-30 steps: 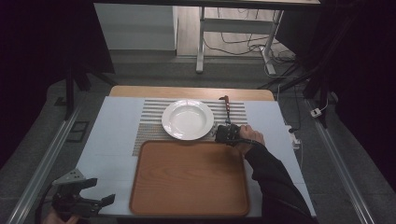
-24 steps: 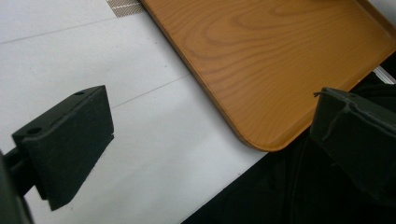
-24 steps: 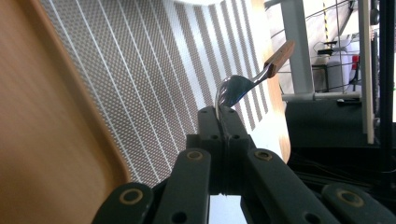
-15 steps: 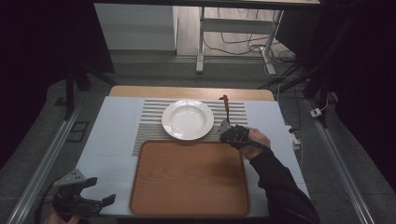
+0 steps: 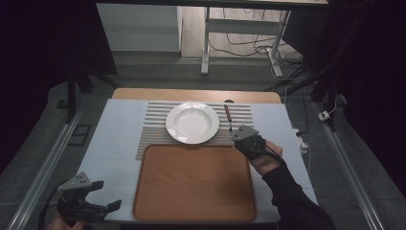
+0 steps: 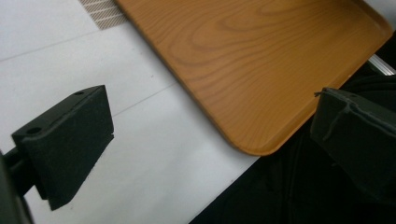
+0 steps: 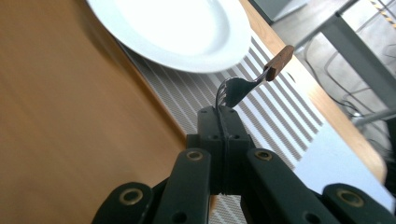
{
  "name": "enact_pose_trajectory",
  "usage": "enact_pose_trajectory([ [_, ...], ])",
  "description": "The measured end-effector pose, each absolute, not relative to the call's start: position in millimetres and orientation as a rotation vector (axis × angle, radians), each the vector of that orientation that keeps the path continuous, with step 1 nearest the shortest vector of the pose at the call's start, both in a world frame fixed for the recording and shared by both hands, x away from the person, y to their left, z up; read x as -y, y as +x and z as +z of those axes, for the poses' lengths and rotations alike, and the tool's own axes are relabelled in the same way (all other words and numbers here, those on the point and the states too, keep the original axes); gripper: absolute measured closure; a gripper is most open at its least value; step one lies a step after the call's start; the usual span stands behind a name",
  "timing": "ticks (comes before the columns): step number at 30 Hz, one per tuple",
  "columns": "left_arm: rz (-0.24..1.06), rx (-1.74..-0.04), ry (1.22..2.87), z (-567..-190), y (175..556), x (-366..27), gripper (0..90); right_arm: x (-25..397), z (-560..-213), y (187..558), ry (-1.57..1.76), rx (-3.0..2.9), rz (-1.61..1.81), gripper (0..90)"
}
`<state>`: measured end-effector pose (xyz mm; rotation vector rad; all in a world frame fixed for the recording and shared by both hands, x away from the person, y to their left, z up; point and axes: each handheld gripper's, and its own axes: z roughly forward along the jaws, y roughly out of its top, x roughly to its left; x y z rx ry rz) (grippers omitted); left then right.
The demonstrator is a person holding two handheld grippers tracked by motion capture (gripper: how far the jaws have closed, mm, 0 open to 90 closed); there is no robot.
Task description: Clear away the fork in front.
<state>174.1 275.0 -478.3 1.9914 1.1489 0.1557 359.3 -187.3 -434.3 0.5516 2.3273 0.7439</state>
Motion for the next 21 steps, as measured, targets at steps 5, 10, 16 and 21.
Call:
enact_pose_trajectory([
  [5, 0.117, -1.103, 1.986, -479, 179, -271, 0.0, 196, -427, 344, 0.582, -2.346, 0.882, 90.0],
  [10, 0.105, -1.073, 1.989, -477, 183, -265, 0.0, 202, -423, 330, 0.606, -2.379, 0.995, 90.0],
  [16, 0.109, -1.026, 1.974, -475, 189, -260, 0.0, 206, -423, 315, 0.589, -2.427, 1.099, 90.0],
  [21, 0.118, -0.992, 1.979, -471, 195, -253, 0.0, 210, -422, 305, 0.588, -2.456, 1.182, 90.0],
])
